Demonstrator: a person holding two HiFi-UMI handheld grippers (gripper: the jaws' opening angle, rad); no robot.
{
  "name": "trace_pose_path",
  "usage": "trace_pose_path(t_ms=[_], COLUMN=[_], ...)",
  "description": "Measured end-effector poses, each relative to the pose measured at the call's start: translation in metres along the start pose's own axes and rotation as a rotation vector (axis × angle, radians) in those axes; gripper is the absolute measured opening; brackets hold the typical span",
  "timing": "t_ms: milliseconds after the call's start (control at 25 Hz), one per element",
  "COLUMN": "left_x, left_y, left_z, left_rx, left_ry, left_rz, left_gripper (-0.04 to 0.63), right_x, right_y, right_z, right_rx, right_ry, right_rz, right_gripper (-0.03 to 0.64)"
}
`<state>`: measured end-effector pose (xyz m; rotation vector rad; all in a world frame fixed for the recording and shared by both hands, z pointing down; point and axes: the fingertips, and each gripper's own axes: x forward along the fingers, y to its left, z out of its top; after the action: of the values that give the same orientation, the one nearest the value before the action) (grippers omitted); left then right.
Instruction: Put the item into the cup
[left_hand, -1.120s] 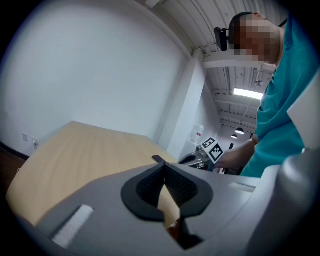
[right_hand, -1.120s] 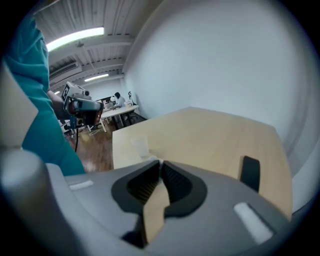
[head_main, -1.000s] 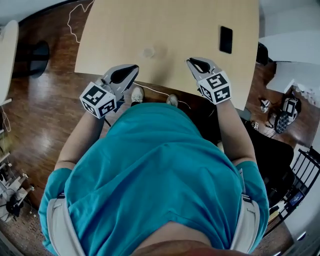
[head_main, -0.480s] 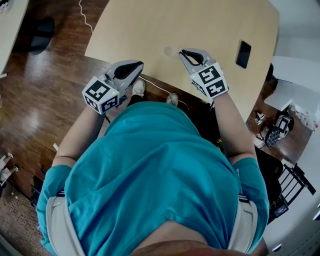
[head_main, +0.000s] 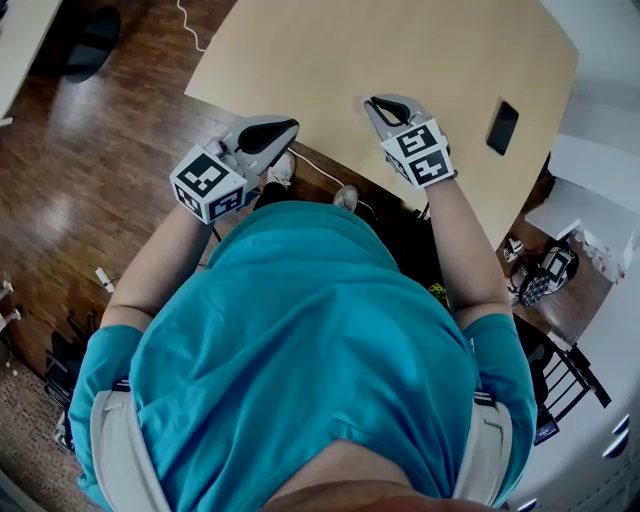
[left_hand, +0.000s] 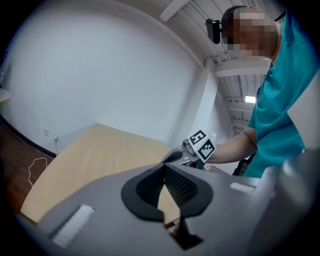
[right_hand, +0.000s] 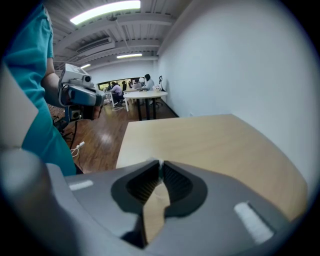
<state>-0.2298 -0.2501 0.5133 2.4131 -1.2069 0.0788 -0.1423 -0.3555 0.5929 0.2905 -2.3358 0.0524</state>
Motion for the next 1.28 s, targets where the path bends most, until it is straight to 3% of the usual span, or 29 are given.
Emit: trace_pose_path(t_ms=[440,1280], left_x=[-0.0069,0.0005], left_y=[0.0036,0.0049], left_z=[-0.0064,-0.0007], left_rx=[-0.024,-0.028], left_ry=[-0.003,-0.012], left_rz=[0.015,0.004], left_gripper=[0.005,0.005], right_x=[0.0072,-0.0015], right_y=[-0.0034,-0.0068], right_z=[-0.0087,-0.0037], right_rx=[0.015,0.031], right_ry=[0.033,0.000], right_rz=[-0.014,-0.014], right_gripper=[0.052,0.075])
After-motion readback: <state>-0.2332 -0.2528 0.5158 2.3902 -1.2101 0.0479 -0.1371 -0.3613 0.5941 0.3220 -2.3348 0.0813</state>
